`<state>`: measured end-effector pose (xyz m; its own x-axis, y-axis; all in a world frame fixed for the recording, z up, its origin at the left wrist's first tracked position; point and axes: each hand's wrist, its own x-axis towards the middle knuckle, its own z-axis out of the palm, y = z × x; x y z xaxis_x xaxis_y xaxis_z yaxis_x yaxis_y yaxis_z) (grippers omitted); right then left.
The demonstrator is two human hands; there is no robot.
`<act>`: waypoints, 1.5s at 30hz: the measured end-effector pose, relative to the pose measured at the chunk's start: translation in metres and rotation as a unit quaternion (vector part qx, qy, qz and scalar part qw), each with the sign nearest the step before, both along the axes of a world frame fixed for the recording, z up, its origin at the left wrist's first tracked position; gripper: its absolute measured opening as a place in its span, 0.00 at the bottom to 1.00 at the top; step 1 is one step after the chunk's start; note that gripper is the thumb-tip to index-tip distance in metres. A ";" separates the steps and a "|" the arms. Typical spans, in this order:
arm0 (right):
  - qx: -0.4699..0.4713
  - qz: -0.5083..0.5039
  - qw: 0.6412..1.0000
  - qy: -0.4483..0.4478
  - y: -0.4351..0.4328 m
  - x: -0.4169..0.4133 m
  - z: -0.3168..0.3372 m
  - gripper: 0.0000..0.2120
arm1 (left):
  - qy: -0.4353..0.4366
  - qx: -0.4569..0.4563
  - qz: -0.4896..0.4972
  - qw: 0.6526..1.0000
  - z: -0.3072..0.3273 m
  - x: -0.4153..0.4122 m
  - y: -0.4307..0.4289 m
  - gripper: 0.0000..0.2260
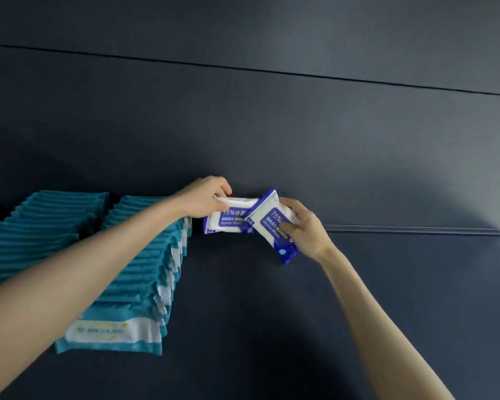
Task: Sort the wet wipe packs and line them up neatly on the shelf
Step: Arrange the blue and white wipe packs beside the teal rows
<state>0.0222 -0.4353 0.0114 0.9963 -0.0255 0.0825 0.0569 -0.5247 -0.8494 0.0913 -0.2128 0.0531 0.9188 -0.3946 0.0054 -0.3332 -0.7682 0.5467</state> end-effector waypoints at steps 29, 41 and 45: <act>-0.286 0.034 0.941 -0.176 0.027 0.040 -0.016 0.19 | 0.052 -0.074 -0.042 0.995 -0.014 0.016 0.005 0.13; -0.287 0.040 0.942 -0.171 0.032 0.044 -0.019 0.20 | -0.088 0.079 -0.024 0.993 -0.014 0.006 -0.004 0.11; -0.313 -0.005 0.917 -0.249 0.033 0.039 -0.031 0.19 | -0.231 0.225 -0.052 0.945 -0.016 -0.003 -0.004 0.14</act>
<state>0.0608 -0.4020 -0.0195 0.8315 0.1733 0.5279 0.3486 -0.9026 -0.2527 0.0885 -0.2172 0.0372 0.8154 -0.5408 0.2064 -0.5430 -0.8382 -0.0509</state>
